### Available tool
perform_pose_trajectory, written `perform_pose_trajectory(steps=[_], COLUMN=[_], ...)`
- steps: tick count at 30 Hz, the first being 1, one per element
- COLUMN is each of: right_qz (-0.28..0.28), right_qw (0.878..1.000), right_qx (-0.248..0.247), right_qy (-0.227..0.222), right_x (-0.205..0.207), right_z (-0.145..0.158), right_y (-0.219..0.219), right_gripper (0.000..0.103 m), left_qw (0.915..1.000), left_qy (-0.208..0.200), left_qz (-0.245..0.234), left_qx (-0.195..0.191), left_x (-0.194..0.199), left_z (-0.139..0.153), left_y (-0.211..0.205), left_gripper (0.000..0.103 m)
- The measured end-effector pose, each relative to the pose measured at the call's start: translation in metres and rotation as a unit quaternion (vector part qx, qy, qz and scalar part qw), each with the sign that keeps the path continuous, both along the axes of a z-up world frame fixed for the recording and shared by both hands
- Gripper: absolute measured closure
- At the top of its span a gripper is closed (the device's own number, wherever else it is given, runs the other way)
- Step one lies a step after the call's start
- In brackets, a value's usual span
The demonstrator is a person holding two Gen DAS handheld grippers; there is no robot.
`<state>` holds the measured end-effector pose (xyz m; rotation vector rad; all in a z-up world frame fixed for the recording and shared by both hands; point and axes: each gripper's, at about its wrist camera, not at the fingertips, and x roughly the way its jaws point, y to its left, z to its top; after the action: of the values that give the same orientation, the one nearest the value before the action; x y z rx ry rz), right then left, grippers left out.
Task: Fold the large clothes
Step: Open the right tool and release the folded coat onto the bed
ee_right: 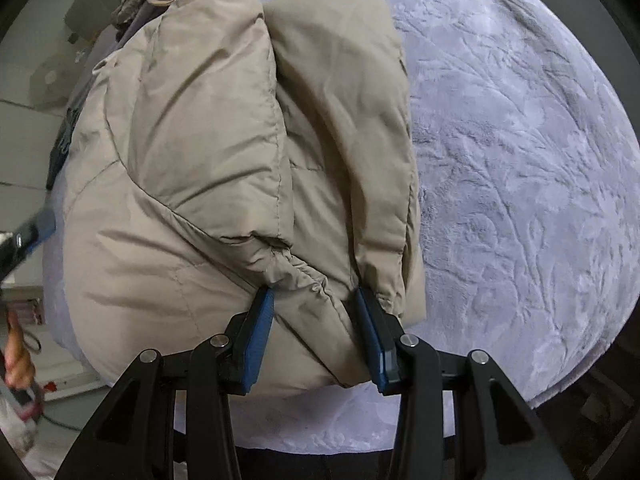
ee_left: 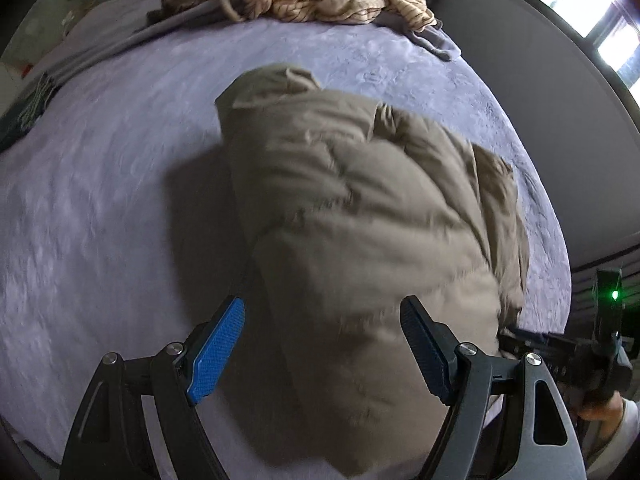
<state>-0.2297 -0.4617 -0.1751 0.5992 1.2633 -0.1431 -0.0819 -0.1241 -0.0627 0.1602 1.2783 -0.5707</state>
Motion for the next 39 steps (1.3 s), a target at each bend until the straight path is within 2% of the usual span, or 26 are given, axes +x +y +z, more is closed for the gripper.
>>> perform_pose_trajectory(steps=[4,7,8,9,18,25,27,33,35,39], right_qz=[-0.023,-0.027,-0.031,-0.036,-0.075,-0.086,-0.079,-0.027,-0.017,-0.002], right_qw=[1.0,0.999,0.999,0.999,0.996,0.992,0.993,0.998,0.998,0.999], right_qx=[-0.013,-0.03,-0.033,-0.035,-0.052,-0.067,-0.063,-0.047,-0.04,-0.023], right_qy=[0.0,-0.004,-0.006,-0.01,-0.025,-0.058,-0.061,-0.044,-0.043,-0.042], right_x=[0.002,0.003,0.003,0.003,-0.014,-0.008,0.0,0.032,0.043,0.054], right_z=[0.012,0.023,0.027,0.03,0.045,0.075,0.079,0.076,0.071,0.066], right_y=[0.004,0.009,0.01,0.01,0.039,0.03,0.022,-0.002,-0.011,-0.026], right_gripper=[0.057,0.057,0.056,0.054,0.05,0.039,0.03,0.029,0.019,0.019], left_qw=[0.9997,0.9997,0.9998,0.9998,0.9999,0.9999,0.9999,0.9992,0.9987,0.9972], left_qy=[0.022,0.022,0.021,0.017,0.007,0.012,0.011,0.022,0.026,0.039], left_qz=[0.003,0.009,0.006,0.005,-0.01,0.003,0.006,0.034,0.044,0.064], left_qx=[0.004,-0.001,-0.003,-0.004,0.005,0.007,0.01,0.008,0.006,0.003], left_x=[-0.004,-0.008,-0.009,-0.011,-0.014,-0.008,-0.005,0.007,0.014,0.025], left_z=[-0.011,-0.011,-0.011,-0.01,-0.006,-0.008,-0.008,-0.005,-0.006,-0.011], left_y=[0.014,0.027,0.03,0.033,0.053,0.052,0.048,0.034,0.03,0.018], left_gripper=[0.023,0.02,0.007,0.0,0.0,0.0,0.0,0.0,0.0,0.0])
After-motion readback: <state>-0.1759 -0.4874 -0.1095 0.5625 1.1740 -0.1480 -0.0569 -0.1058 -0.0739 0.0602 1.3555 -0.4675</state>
